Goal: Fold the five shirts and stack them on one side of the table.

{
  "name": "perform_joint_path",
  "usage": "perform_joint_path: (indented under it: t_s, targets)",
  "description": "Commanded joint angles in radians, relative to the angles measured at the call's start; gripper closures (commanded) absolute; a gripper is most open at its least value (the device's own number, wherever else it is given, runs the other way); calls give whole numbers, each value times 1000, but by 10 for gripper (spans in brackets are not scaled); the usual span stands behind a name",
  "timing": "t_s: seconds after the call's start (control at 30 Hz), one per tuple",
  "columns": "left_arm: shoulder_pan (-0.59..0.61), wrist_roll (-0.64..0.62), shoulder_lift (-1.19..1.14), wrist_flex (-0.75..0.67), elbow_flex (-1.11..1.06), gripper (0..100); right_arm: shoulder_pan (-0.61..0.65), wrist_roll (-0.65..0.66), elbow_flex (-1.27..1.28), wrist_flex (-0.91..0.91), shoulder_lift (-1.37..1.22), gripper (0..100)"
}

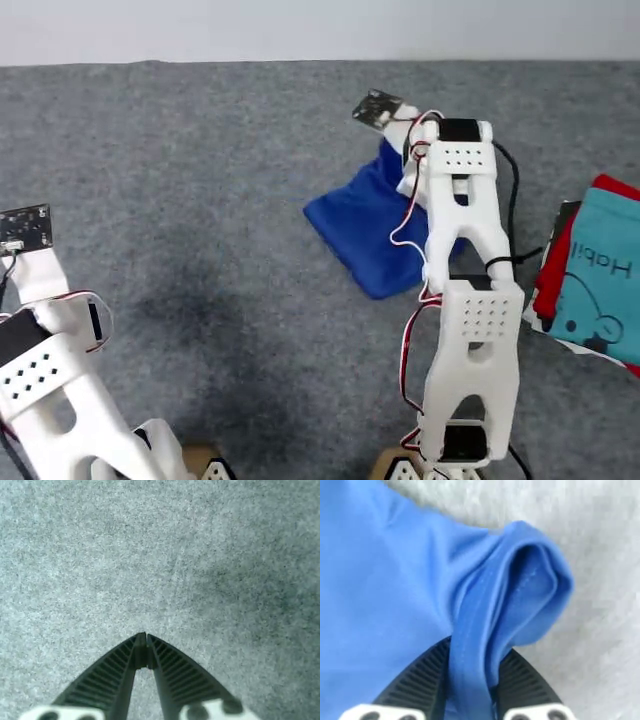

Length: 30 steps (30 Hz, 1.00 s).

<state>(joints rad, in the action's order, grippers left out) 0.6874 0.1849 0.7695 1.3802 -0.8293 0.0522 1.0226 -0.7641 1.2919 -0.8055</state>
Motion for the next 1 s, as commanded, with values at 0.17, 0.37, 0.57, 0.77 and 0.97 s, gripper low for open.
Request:
perform_joint_path:
  t_s: [0.17, 0.37, 0.57, 0.77, 0.97]
  targets:
    - [-2, 9, 26, -14, 4, 995, -4, 21, -20, -110, 38, 883]
    - [-3, 9, 26, -14, 4, 995, -12, -278, -20, -110, 119, 759]
    - [-3, 9, 26, -14, 8, 995, -12, -535, -20, -110, 165, 760]
    - [-3, 9, 26, -14, 10, 995, 12, -878, -20, 12, 216, 938]
    - [-3, 9, 26, -18, 7, 994, 74, -1123, -20, 217, 240, 937]
